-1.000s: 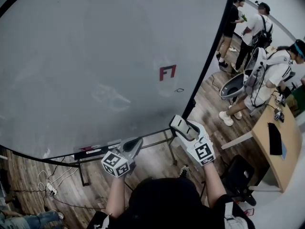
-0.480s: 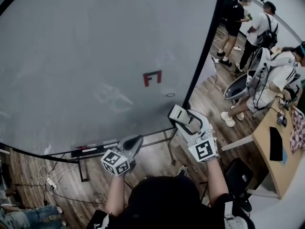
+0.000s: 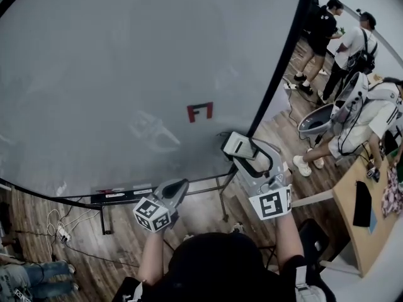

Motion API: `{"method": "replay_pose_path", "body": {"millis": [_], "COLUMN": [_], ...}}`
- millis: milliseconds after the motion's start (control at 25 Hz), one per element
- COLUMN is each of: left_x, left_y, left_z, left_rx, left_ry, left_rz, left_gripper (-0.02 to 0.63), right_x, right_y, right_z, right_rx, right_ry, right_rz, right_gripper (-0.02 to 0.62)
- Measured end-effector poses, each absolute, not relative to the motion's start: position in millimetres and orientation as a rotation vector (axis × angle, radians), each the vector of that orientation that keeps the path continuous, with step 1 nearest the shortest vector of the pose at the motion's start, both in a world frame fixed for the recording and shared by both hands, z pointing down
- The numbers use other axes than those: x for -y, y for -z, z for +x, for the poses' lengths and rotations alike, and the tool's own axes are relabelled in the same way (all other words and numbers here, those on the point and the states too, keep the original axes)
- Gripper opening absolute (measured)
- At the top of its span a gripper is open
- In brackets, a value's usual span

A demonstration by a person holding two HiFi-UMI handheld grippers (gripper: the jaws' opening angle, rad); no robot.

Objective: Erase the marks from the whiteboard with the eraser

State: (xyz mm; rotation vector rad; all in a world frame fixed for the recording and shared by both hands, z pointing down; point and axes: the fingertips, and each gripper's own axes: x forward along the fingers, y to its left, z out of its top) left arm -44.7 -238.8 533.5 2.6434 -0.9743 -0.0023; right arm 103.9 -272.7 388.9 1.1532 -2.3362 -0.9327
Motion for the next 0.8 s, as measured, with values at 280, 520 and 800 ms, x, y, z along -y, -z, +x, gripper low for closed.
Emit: {"method": "replay_pose_path", "body": {"millis": [280,520,800], "left_x": [245,245,246], "left_y": [-537,-538,-539], "left_z": [-41,-44,-55], "left_rx": [0.991,1.000,1.023], "left_ry": [0.002,-0.003,-0.010], "left_rz": [2.619,2.616,2.606], "left_gripper": [0.011,0.011,0.011], "right_x": [280,287,289], "right_y": [-380,-383,-387], "right_z": [102,99,88], "right_rx": [2.298,2.305,2.328], "right_ry": [1.018,0.999,0.993], "right_rz": [1.151,1.148,1.136], "right_gripper": [0.241,0.241,0.241]}}
